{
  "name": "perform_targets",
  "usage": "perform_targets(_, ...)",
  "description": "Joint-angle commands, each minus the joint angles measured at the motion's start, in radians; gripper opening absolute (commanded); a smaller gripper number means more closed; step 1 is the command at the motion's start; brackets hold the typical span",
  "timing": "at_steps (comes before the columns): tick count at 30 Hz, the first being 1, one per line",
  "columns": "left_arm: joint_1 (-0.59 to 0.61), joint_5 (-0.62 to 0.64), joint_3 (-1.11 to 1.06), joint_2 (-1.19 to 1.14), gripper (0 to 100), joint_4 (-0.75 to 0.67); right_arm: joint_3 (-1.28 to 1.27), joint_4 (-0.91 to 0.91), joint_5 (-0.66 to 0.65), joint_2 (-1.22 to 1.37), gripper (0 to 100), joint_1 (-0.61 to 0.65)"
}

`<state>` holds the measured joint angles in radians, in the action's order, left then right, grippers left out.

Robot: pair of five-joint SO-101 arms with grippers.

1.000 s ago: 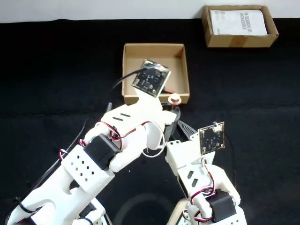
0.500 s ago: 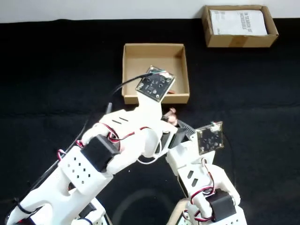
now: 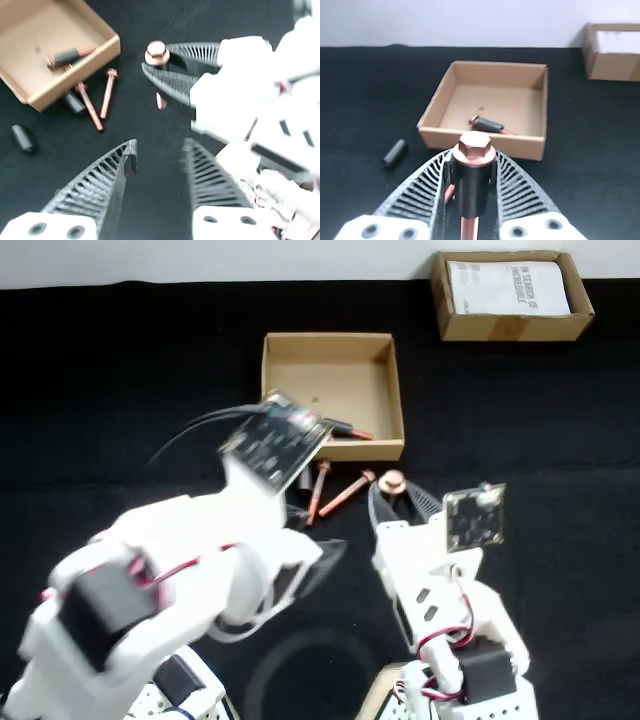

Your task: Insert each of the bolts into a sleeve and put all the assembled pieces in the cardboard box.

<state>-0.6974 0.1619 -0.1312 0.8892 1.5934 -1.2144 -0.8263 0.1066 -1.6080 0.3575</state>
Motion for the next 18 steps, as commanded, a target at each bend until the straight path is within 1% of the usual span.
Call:
perform_targets(1, -0.002, -0.061, 0.030, 0.094, 0, 0.017, 0.249, 0.022, -0.009, 0.209, 0.9, -0.018)
perform_targets(4, 0.007, -0.068, -0.048, 0.166, 3, 0.011, 0.417, 0.022, -0.009, 0.397, 0.9, -0.016)
perform_targets(7, 0.085, -0.064, -0.179, 0.237, 3, 0.009, 0.576, 0.022, -0.015, 0.587, 0.9, -0.016)
perform_targets(10, 0.213, -0.064, -0.337, 0.325, 3, -0.044, 0.716, 0.022, -0.026, 0.779, 0.9, -0.016)
perform_targets(12, 0.318, -0.064, -0.453, 0.400, 3, -0.100, 0.799, 0.022, -0.083, 0.905, 0.8, -0.016)
perform_targets(15, 0.469, -0.064, -0.641, 0.532, 3, -0.226, 0.909, 0.022, -0.181, 1.072, 0.8, -0.015)
perform_targets(18, 0.588, -0.063, -0.812, 0.684, 3, -0.334, 0.993, 0.021, -0.273, 1.218, 0.8, -0.015)
